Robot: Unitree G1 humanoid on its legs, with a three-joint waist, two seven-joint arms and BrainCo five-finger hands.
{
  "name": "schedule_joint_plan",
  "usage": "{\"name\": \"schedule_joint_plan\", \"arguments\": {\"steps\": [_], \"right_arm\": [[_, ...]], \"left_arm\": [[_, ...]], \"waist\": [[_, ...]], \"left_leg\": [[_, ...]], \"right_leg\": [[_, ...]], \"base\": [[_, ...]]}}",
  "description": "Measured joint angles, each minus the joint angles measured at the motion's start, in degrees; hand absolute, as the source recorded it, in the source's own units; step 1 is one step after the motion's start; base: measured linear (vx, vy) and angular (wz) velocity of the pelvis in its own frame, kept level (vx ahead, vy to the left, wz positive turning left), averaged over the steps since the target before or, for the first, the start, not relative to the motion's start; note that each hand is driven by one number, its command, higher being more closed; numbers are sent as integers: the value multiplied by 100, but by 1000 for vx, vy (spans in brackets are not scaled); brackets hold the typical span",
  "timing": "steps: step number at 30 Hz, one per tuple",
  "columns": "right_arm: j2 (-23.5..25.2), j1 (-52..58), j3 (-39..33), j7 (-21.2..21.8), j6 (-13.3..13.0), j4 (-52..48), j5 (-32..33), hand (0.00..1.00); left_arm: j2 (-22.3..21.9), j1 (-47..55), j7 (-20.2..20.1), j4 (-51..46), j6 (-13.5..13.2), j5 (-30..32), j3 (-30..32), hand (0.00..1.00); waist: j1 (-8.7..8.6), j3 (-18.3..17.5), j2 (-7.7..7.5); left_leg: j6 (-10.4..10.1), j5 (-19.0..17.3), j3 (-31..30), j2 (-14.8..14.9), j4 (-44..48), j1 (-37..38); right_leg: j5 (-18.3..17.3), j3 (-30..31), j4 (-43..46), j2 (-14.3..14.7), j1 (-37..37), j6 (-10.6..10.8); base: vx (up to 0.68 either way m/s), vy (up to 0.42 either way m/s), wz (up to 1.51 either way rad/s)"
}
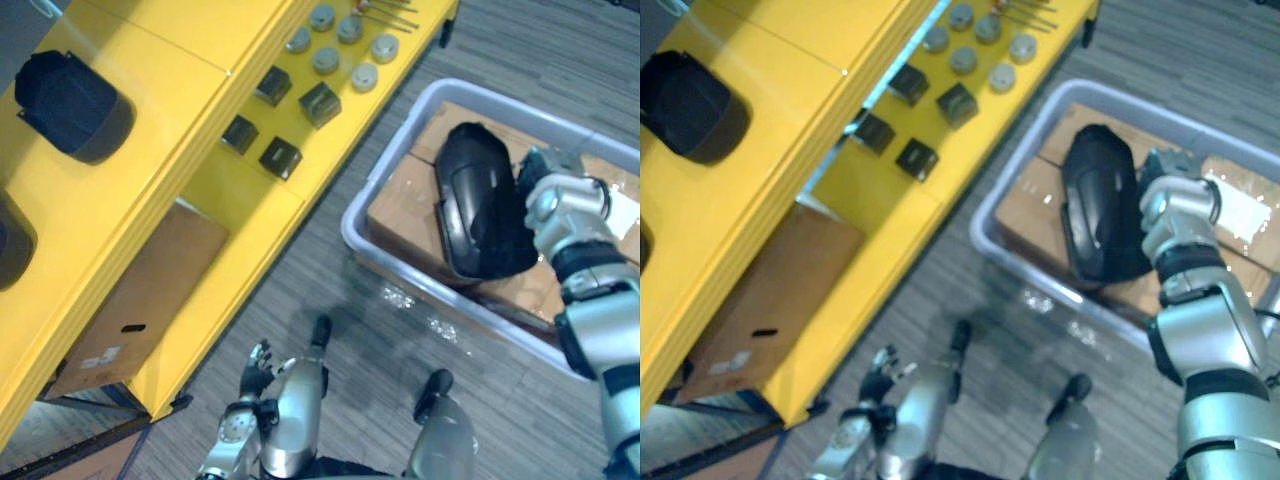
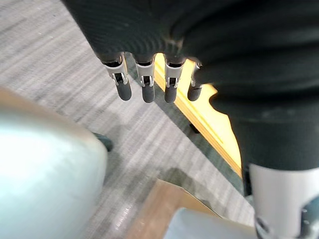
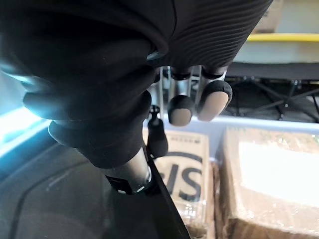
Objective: Walk over and take plastic housings, then place them on the shelf
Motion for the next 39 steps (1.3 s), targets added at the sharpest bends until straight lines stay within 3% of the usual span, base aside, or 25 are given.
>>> {"name": "schedule_joint_plan", "arguments": {"steps": [3, 6, 9, 14, 17, 21, 26, 35, 39], "right_arm": [[8, 117, -1, -284, -68, -239, 37, 100], [104, 119, -69, -690, -98, -243, 204, 100], [349, 101, -358, -1144, -92, -266, 338, 100], [700, -64, -638, -1454, -88, -378, 663, 100], [840, -262, -661, -1457, -89, -410, 665, 100], [914, -401, -660, -1457, -88, -425, 665, 100], [982, -638, -656, -1533, -100, -428, 676, 100], [1182, -740, -650, -2199, -511, -609, 671, 100], [1208, -803, -628, -2472, -628, -617, 675, 100]], "left_arm": [[3, -384, 1, -1397, 57, 32, -124, 0], [-2, -1040, 1, -1941, 230, 222, -228, 0], [-9, -1867, 115, -2023, 526, 239, -400, 0], [-14, -2787, 219, -1799, 890, 237, -414, 0], [-15, -3302, 341, -1440, 1289, 226, -397, 0], [-3, -3754, 375, -729, 2225, 167, -393, 0], [-10, -4257, 517, 120, 2712, -115, -388, 0], [-79, -4907, 1002, 811, 2638, -534, -100, 0], [-247, -4918, 1128, 893, 2344, -749, -10, 0]], "waist": [[-78, 0, 0], [-150, -1, 1], [-250, -3, 2], [-389, -5, 3], [-445, -6, 4], [-566, -6, 5], [-651, -7, 7], [-805, -9, 10], [-819, -9, 10]], "left_leg": [[-1, 2, 15, 0, 1, -2], [-2, 3, 72, 3, -3, -4], [0, 15, 194, 35, -47, -17], [-1, 15, 381, 89, -64, -31], [-1, 15, 517, 131, -68, -31], [-10, 20, 573, 171, -70, -37], [-29, 49, 656, 178, -67, -176], [-29, 49, 814, 187, -51, -176], [-32, 46, 808, 229, -26, -204]], "right_leg": [[28, 18, -29, 1, -1, 2], [76, 112, -68, 18, -39, 15], [182, 209, -194, 95, -115, 11], [274, 424, -233, 161, -292, -5], [307, 551, -234, 207, -404, -26], [333, 616, -234, 253, -467, -48], [398, 755, -225, 304, -701, -70], [415, 947, -163, 321, -852, -71], [423, 952, -163, 369, -870, -83]], "base": [[0, 0, 0], [-18, -2, -11], [-16, -15, -19], [-8, -11, -21], [-16, -19, -23], [-14, -16, -9], [-18, -10, -11], [-2, -7, -8], [0, 0, 0]]}}
